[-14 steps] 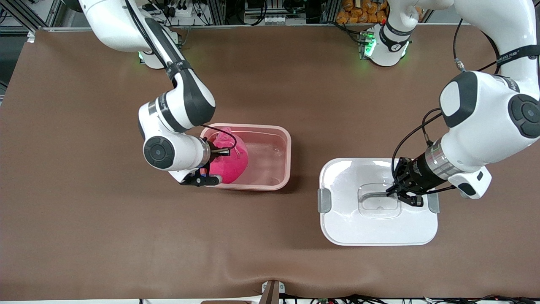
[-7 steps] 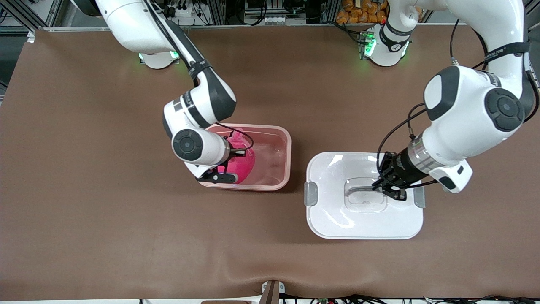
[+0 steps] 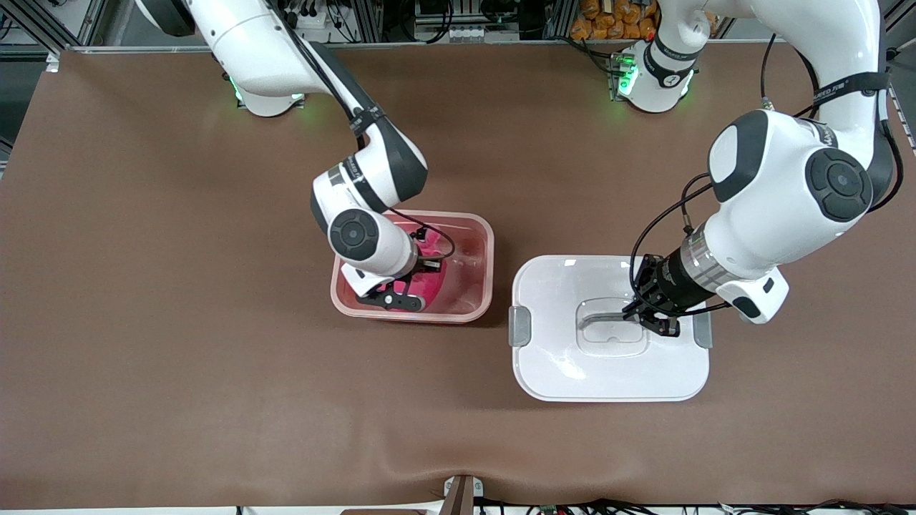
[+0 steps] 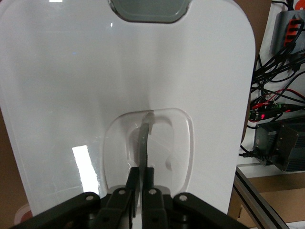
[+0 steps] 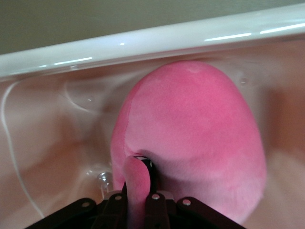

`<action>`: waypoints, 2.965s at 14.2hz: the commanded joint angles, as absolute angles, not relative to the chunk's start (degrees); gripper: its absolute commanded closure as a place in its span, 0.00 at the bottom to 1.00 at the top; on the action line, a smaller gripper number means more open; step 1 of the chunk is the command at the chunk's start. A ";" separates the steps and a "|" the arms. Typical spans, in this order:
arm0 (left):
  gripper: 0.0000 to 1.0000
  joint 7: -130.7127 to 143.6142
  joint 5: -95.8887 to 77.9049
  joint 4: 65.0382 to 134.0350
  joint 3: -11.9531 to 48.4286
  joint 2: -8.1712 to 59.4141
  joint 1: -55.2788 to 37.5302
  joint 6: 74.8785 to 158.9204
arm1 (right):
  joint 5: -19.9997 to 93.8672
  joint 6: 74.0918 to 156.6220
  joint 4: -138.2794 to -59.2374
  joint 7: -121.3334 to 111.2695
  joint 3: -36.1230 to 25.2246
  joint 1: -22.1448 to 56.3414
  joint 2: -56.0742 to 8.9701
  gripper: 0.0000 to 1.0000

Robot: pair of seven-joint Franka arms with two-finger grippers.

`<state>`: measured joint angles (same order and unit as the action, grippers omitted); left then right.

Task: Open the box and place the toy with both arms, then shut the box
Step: 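Lower the pink toy into the box and open the right gripper, then carry the lid over the box with the left gripper while the right gripper withdraws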

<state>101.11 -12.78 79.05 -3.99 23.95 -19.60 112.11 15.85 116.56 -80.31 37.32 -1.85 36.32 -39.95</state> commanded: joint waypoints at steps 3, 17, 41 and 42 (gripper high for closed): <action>1.00 101.69 -12.83 80.51 -4.04 22.41 -19.69 112.41 | 15.56 121.98 -78.75 39.29 -2.37 39.28 -43.33 1.00; 1.00 101.78 -12.83 80.33 -4.04 22.41 -19.86 112.41 | 15.03 125.16 -76.64 38.50 -2.55 41.13 -44.30 0.00; 1.00 108.98 -8.09 81.82 -3.96 22.94 -33.21 120.32 | 13.11 88.42 -63.19 38.14 -3.08 18.73 -29.28 0.00; 1.00 109.33 -8.17 82.52 -3.96 22.77 -34.53 121.11 | 10.22 87.98 -63.19 38.06 -2.82 18.46 -28.14 0.00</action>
